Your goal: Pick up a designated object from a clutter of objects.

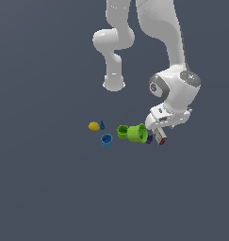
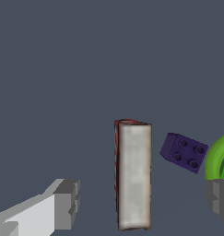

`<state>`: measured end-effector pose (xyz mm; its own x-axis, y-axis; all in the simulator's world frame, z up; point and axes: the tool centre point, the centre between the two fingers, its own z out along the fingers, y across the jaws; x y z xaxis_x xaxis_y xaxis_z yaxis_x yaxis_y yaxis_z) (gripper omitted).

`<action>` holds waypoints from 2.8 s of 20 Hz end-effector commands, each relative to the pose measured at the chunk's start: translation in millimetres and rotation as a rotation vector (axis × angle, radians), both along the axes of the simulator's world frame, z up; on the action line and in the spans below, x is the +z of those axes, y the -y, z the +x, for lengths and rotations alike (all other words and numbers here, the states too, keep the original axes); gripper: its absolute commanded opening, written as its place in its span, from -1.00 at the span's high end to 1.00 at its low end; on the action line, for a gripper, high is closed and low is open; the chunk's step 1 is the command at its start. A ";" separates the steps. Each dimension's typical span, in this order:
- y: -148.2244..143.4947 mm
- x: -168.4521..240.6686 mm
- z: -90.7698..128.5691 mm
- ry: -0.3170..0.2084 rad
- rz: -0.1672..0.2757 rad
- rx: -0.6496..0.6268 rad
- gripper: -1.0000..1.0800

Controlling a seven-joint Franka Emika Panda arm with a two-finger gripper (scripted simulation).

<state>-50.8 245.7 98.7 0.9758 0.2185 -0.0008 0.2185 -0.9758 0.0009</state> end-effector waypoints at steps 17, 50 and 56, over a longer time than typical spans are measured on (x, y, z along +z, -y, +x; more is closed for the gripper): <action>-1.1 -51.1 -1.2 0.000 0.001 0.000 1.00; 65.2 61.9 -9.4 0.004 0.003 0.002 1.00; 99.2 118.5 -13.7 0.003 0.006 0.003 1.00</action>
<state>-62.9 155.3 202.3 0.9753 0.2208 0.0033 0.2208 -0.9753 -0.0024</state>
